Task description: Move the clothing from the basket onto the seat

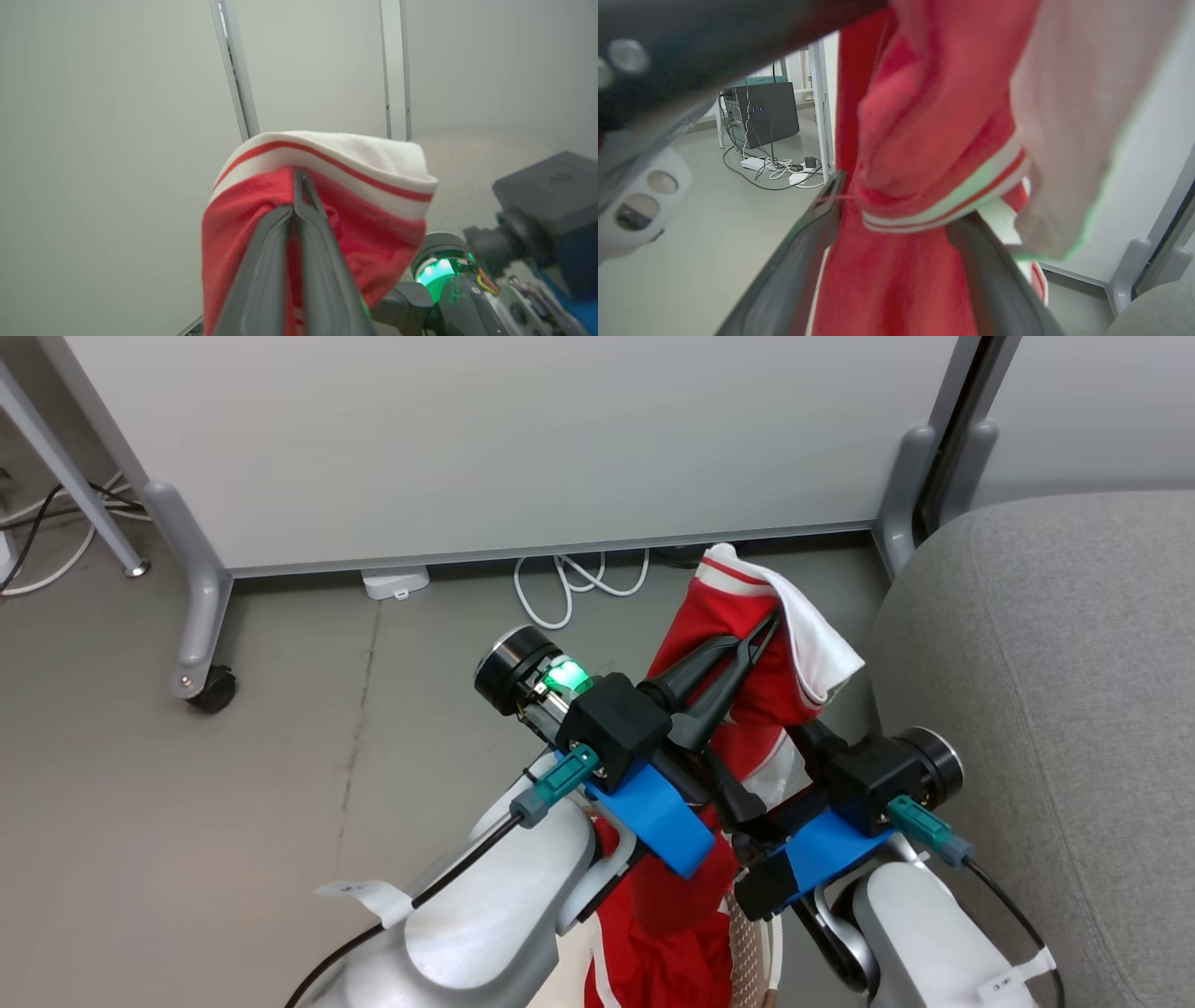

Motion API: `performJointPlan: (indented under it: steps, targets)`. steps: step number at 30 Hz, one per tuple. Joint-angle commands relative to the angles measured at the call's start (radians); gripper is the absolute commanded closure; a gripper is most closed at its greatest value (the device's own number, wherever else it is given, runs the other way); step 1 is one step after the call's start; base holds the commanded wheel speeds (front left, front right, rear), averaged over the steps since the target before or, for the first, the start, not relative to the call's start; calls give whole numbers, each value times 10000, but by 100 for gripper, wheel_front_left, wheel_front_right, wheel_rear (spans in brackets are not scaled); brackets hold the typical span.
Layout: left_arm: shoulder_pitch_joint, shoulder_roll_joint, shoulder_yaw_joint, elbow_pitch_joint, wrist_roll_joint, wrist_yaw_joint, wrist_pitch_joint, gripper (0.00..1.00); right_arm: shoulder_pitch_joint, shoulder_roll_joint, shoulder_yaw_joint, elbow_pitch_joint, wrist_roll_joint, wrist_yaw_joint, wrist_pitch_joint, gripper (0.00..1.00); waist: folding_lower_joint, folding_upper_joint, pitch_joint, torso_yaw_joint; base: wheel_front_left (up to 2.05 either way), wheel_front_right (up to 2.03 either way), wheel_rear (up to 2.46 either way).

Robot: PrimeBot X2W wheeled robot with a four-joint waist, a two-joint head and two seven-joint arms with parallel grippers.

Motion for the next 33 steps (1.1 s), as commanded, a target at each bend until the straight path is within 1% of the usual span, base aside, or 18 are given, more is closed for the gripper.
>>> performJointPlan:
  steps: [1,7,8,9,20,29,30,31,33]
  targets:
    - [-209,-15,-115,-140,-148,97,-44,100,-222,-37,-43,158,-66,5,-4,0,-1,0,44,58,0,0,0]
    - [-370,-14,-484,-437,-533,389,-44,100,-511,-35,-265,617,70,5,-3,0,-1,0,90,199,0,0,0]
    - [-405,-12,-539,-466,-595,431,-43,100,-528,-35,-258,680,94,5,-4,72,-1,0,88,217,0,0,0]
    - [-434,-13,-591,-499,-640,468,-43,100,-573,-37,-265,724,116,5,-3,100,-1,0,91,231,0,0,0]
    - [-539,-15,-708,-448,-824,707,-43,100,-554,-35,-188,726,208,5,-4,100,-1,0,42,202,0,0,0]
    - [-561,-14,-651,-431,-829,762,-43,100,-438,-37,-103,638,392,5,-4,100,-1,0,64,118,0,0,0]
    - [-567,-14,-637,-449,-799,787,-43,62,-428,-37,-96,628,408,5,-4,100,-1,0,71,103,0,0,0]
    - [-566,-14,-636,-453,-767,817,-43,0,-419,-37,-86,620,422,5,-4,100,-1,0,76,88,0,0,0]
    - [-564,-14,-613,-479,-733,857,-43,0,-409,-37,-68,607,472,5,-4,100,-1,0,87,58,0,0,0]
